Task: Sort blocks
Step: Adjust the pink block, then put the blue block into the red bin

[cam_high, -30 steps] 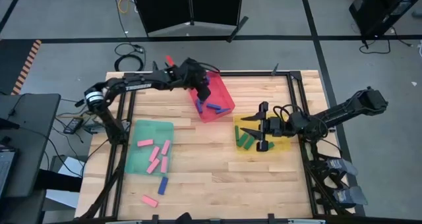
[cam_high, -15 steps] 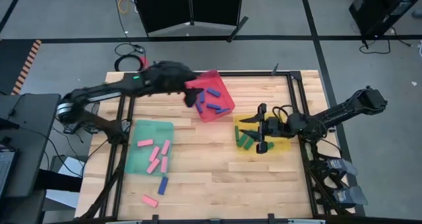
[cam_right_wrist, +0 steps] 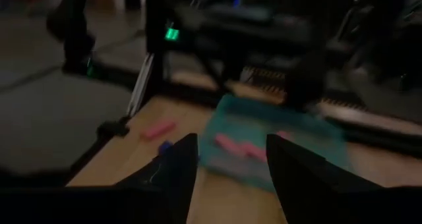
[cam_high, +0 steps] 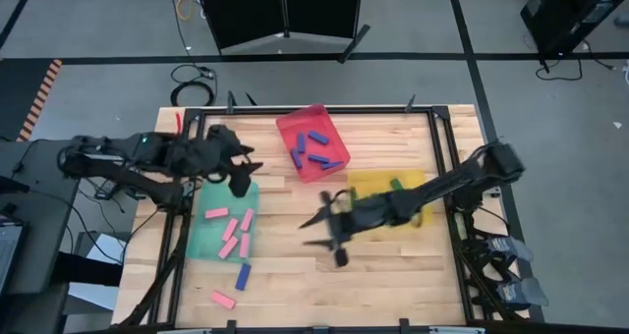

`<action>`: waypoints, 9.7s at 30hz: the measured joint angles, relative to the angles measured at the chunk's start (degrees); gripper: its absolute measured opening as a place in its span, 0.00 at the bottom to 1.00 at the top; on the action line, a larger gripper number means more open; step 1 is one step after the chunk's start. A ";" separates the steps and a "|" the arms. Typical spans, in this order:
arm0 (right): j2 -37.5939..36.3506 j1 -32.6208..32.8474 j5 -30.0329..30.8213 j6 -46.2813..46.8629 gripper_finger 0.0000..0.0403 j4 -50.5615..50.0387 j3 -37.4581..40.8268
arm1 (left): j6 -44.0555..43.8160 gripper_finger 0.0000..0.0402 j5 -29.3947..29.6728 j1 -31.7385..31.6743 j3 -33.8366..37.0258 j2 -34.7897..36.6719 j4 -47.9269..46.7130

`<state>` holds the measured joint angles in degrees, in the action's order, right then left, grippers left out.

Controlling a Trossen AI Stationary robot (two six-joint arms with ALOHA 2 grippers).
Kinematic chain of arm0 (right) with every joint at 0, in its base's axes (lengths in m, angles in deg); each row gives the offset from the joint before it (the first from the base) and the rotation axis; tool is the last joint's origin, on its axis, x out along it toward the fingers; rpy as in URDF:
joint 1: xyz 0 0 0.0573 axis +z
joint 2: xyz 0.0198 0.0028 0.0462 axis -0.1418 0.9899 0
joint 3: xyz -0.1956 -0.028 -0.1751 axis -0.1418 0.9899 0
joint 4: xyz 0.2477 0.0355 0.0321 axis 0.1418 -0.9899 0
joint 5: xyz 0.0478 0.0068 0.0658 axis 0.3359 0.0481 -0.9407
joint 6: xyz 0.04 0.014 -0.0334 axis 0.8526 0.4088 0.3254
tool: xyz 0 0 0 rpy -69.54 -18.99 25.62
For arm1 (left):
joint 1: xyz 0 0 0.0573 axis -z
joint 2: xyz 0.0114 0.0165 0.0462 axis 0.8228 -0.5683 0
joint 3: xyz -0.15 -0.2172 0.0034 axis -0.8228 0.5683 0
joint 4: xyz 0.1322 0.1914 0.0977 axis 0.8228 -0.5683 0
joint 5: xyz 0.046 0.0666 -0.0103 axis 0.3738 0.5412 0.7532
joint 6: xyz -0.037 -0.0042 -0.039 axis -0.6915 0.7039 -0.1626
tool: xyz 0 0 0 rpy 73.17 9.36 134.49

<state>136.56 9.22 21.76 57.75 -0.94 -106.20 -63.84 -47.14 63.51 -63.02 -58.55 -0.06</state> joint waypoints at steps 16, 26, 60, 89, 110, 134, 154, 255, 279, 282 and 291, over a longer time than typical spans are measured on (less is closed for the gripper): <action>36.01 6.48 -2.16 -8.92 0.62 -29.13 -48.09 | -14.70 0.61 3.18 16.60 0.02 -0.66 -7.73; 54.74 6.16 -4.97 -9.89 0.63 -37.92 -73.28 | -21.77 0.61 4.75 22.97 0.04 -1.40 -8.97; 58.95 9.15 -2.98 -9.28 0.61 -30.65 -75.23 | -59.54 0.40 -17.91 54.50 0.04 -18.68 -17.20; 58.86 9.20 2.19 -7.16 0.61 -27.11 -75.19 | -54.15 0.34 -19.66 61.36 0.02 -46.11 -5.08; 58.86 9.29 3.24 -7.09 0.60 -25.21 -75.19 | -62.30 0.33 -19.48 60.13 -0.21 -53.59 -2.02; 58.24 11.44 11.47 -7.59 0.59 -22.82 -75.19 | -61.28 0.31 1.93 50.49 1.36 -54.28 -4.59; 54.58 15.68 35.41 1.72 0.59 -39.86 -75.30 | -65.96 0.31 9.67 51.94 -6.91 -52.07 -17.15; 36.15 -1.37 5.95 11.71 0.64 -12.14 -22.08 | -52.14 0.31 14.57 45.90 -7.56 -49.51 -9.61; 31.84 -1.27 7.80 7.19 0.28 -18.08 -21.96 | -45.57 0.32 14.65 43.32 -7.56 -49.53 -3.71; 27.10 -1.20 12.77 7.18 0.28 -25.08 -21.99 | -43.96 0.32 14.58 42.57 -7.56 -49.52 -3.17; 11.74 -5.04 29.94 6.31 0.28 -43.99 -22.08 | -32.10 0.32 11.55 36.86 -7.56 -50.37 -3.88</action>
<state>148.30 4.17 51.71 64.06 -44.92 -128.28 -95.95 -35.60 100.37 -70.58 -108.92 -3.94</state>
